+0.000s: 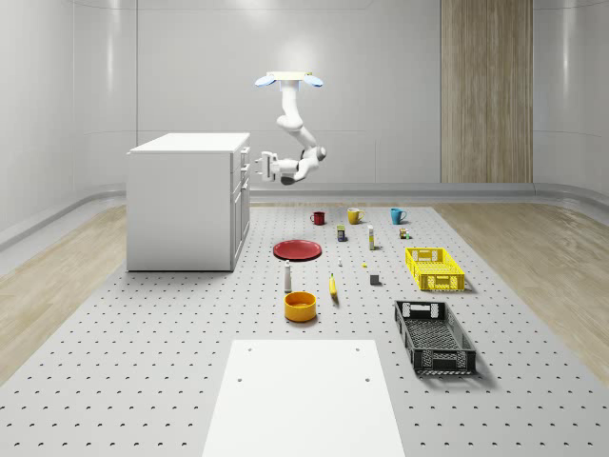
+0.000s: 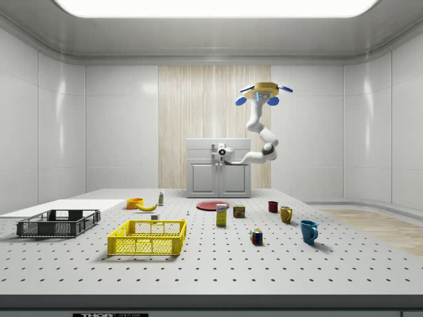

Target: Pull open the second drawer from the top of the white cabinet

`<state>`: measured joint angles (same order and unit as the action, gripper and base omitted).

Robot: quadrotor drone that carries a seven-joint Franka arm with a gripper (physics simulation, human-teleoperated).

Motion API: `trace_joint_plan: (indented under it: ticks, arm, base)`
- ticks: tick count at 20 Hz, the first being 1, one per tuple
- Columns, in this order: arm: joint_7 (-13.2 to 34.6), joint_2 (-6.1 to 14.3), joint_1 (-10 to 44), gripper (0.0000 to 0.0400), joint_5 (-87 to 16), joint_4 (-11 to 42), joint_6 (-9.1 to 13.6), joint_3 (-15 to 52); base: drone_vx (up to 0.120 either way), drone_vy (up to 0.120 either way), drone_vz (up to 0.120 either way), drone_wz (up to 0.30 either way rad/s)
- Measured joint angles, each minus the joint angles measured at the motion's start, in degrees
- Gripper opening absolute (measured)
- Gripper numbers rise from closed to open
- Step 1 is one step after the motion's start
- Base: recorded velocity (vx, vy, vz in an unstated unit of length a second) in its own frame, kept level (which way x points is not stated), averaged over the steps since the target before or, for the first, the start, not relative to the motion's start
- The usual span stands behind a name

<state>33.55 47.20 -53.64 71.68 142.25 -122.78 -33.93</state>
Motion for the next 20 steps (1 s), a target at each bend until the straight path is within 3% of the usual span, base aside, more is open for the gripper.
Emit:
trace_joint_plan:
  ticks: [12,20]
  arm:
    - [-2.7,-4.9,-0.3,0.03,5.7,-1.8,-0.9,3.3]
    - [-3.1,-5.9,1.8,0.03,6.9,-2.0,0.6,4.7]
  base:
    - [0.0,0.0,0.0,0.0]
    - [0.0,0.0,0.0,0.0]
